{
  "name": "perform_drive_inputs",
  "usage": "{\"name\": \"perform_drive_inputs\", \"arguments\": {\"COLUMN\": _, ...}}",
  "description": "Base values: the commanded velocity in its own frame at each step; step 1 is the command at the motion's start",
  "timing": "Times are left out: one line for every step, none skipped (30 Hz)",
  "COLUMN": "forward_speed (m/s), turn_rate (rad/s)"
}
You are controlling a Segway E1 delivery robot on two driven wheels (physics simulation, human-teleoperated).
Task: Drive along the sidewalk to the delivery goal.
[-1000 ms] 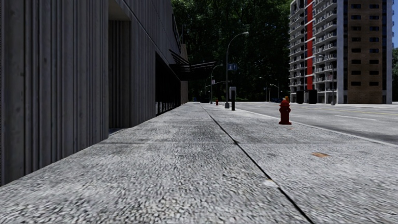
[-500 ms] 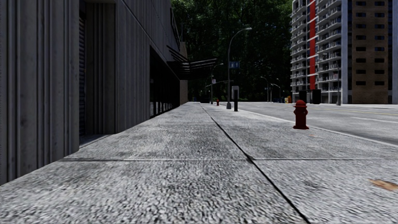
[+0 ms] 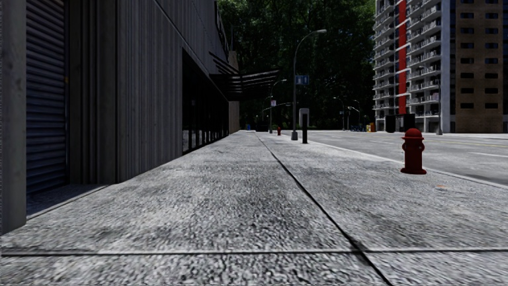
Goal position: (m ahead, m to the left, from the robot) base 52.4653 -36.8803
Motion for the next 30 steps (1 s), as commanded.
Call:
{"name": "perform_drive_inputs", "arguments": {"forward_speed": 2.00, "turn_rate": 0.00}}
{"name": "perform_drive_inputs", "arguments": {"forward_speed": 2.00, "turn_rate": 0.00}}
{"name": "perform_drive_inputs", "arguments": {"forward_speed": 2.00, "turn_rate": 0.00}}
{"name": "perform_drive_inputs", "arguments": {"forward_speed": 2.00, "turn_rate": 0.00}}
{"name": "perform_drive_inputs", "arguments": {"forward_speed": 2.00, "turn_rate": 0.00}}
{"name": "perform_drive_inputs", "arguments": {"forward_speed": 2.00, "turn_rate": 0.00}}
{"name": "perform_drive_inputs", "arguments": {"forward_speed": 2.00, "turn_rate": 0.00}}
{"name": "perform_drive_inputs", "arguments": {"forward_speed": 2.00, "turn_rate": 0.00}}
{"name": "perform_drive_inputs", "arguments": {"forward_speed": 2.00, "turn_rate": 0.00}}
{"name": "perform_drive_inputs", "arguments": {"forward_speed": 2.00, "turn_rate": 0.00}}
{"name": "perform_drive_inputs", "arguments": {"forward_speed": 2.00, "turn_rate": 0.00}}
{"name": "perform_drive_inputs", "arguments": {"forward_speed": 2.00, "turn_rate": 0.00}}
{"name": "perform_drive_inputs", "arguments": {"forward_speed": 2.00, "turn_rate": 0.00}}
{"name": "perform_drive_inputs", "arguments": {"forward_speed": 2.00, "turn_rate": 0.00}}
{"name": "perform_drive_inputs", "arguments": {"forward_speed": 2.00, "turn_rate": 0.00}}
{"name": "perform_drive_inputs", "arguments": {"forward_speed": 2.00, "turn_rate": 0.00}}
{"name": "perform_drive_inputs", "arguments": {"forward_speed": 2.00, "turn_rate": 0.00}}
{"name": "perform_drive_inputs", "arguments": {"forward_speed": 2.00, "turn_rate": 0.00}}
{"name": "perform_drive_inputs", "arguments": {"forward_speed": 2.00, "turn_rate": 0.00}}
{"name": "perform_drive_inputs", "arguments": {"forward_speed": 2.00, "turn_rate": 0.00}}
{"name": "perform_drive_inputs", "arguments": {"forward_speed": 2.00, "turn_rate": 0.00}}
{"name": "perform_drive_inputs", "arguments": {"forward_speed": 2.00, "turn_rate": 0.00}}
{"name": "perform_drive_inputs", "arguments": {"forward_speed": 2.00, "turn_rate": 0.00}}
{"name": "perform_drive_inputs", "arguments": {"forward_speed": 2.00, "turn_rate": 0.00}}
{"name": "perform_drive_inputs", "arguments": {"forward_speed": 2.00, "turn_rate": 0.00}}
{"name": "perform_drive_inputs", "arguments": {"forward_speed": 2.00, "turn_rate": 0.00}}
{"name": "perform_drive_inputs", "arguments": {"forward_speed": 2.00, "turn_rate": 0.00}}
{"name": "perform_drive_inputs", "arguments": {"forward_speed": 2.00, "turn_rate": 0.00}}
{"name": "perform_drive_inputs", "arguments": {"forward_speed": 2.00, "turn_rate": 0.00}}
{"name": "perform_drive_inputs", "arguments": {"forward_speed": 2.00, "turn_rate": 0.00}}
